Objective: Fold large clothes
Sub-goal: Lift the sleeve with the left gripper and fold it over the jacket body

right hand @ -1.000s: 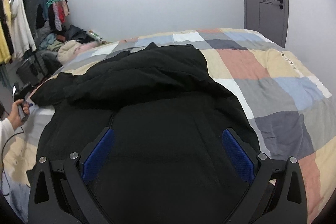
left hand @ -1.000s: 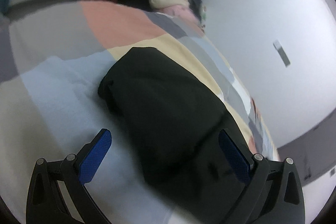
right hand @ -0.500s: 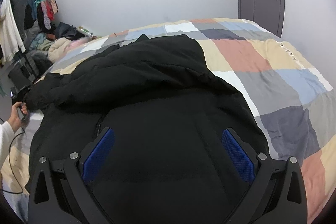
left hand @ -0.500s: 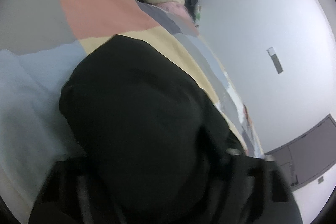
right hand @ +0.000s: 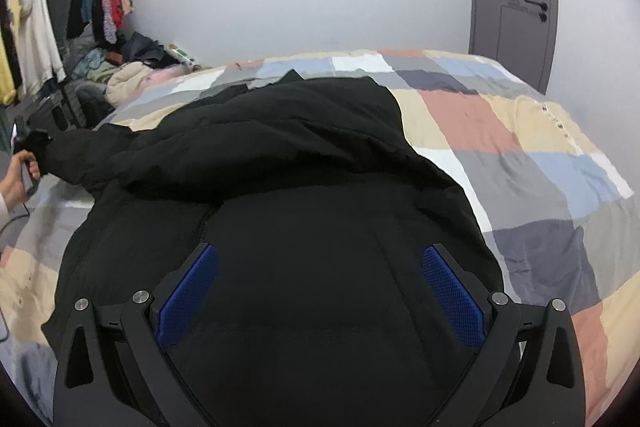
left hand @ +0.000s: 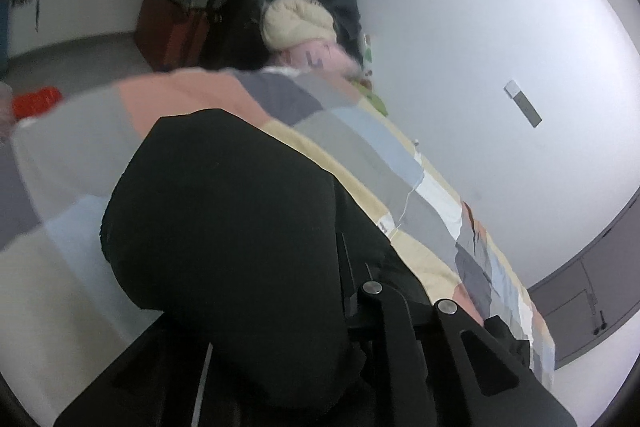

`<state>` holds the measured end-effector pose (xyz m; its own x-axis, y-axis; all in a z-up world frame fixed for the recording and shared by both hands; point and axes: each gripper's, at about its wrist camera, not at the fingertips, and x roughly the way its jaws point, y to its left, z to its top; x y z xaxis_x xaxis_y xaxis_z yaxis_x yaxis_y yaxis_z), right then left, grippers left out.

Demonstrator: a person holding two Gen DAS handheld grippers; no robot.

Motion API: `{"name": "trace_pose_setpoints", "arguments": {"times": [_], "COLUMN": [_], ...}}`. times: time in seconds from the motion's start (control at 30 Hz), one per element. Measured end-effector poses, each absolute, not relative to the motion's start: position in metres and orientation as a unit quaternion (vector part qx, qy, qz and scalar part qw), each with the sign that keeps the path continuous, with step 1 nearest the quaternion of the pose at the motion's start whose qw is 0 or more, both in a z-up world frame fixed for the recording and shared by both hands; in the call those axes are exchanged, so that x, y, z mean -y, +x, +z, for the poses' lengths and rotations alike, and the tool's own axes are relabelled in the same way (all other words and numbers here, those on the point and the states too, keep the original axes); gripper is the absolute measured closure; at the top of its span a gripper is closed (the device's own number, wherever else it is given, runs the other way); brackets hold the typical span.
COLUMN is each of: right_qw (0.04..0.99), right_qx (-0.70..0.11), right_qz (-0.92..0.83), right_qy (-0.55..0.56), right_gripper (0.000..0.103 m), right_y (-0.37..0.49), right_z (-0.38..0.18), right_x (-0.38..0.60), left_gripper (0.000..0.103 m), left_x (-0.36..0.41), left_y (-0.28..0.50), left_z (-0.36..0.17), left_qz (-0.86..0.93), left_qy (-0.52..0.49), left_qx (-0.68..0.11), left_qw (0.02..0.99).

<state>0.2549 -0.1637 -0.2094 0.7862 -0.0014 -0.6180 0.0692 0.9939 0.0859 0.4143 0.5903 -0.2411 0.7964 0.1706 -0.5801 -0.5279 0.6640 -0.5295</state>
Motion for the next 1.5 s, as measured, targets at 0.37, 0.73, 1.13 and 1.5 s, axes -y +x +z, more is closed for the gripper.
{"name": "trace_pose_setpoints", "arguments": {"times": [0.37,0.73,1.13,1.5], "right_qw": [0.954,0.959,0.967,0.968], "right_qx": [-0.297,-0.275,-0.249,-0.238], "right_qz": [0.007,0.019,0.023,0.026], "right_qy": [0.049,0.059,0.05,0.08], "right_gripper": [0.0,0.0,0.0,0.0], "right_y": [0.223,0.202,0.192,0.188], "right_z": [-0.194,-0.183,-0.168,-0.165], "right_x": [0.165,0.177,0.201,0.228], "left_gripper": [0.095,0.095,0.095,0.094], "left_x": [-0.555,-0.473,-0.343,-0.181], "left_y": [0.336,0.299,0.332,0.375], "left_z": [-0.167,-0.095,-0.009,0.014], "left_qz": [0.218,0.221,0.168,0.083], "left_qy": [-0.332,-0.247,-0.176,-0.098], "left_qx": [-0.237,-0.231,-0.223,-0.233], "left_qw": [0.886,0.915,0.944,0.964]}}
